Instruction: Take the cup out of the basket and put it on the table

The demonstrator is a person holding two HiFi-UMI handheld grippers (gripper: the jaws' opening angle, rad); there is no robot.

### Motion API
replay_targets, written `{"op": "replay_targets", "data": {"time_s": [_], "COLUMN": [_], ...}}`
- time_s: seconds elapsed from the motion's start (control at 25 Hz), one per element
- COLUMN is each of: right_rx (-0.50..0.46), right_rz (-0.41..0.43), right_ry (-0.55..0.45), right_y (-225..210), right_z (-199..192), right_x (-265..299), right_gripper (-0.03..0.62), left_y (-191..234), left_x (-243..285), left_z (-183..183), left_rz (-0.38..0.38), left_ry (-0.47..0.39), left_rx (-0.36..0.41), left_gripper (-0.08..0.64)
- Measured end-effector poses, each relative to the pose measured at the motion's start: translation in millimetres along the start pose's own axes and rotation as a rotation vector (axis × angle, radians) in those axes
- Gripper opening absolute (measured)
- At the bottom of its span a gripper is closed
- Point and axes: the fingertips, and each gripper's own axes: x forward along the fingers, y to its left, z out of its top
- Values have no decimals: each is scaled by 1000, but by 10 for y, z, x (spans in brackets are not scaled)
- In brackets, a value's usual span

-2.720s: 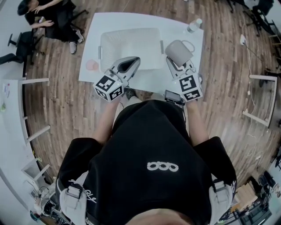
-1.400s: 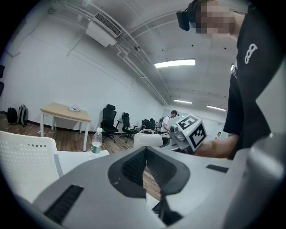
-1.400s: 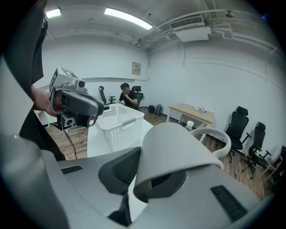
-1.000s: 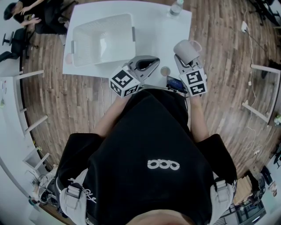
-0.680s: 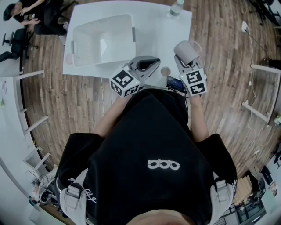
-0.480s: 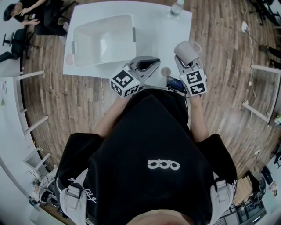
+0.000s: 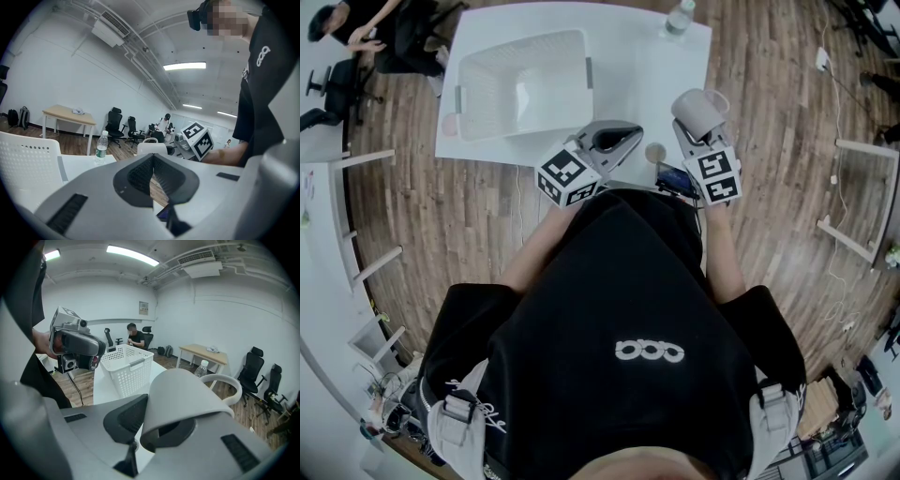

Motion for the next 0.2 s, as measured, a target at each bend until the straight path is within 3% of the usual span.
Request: {"op": "replay_targets", "data": {"time_s": [0.2], "right_rx": [-2], "right_rz": [-2], "right_ry": [2], "right_y": [27], "right_z": [5], "right_x": [-10], "right_gripper": [51], "left_y": [-25], "left_x": [-36], "left_z": [0], "left_rz": [-1], "left_ry": [0], "left_rx": [2], "left_gripper": [9]}}
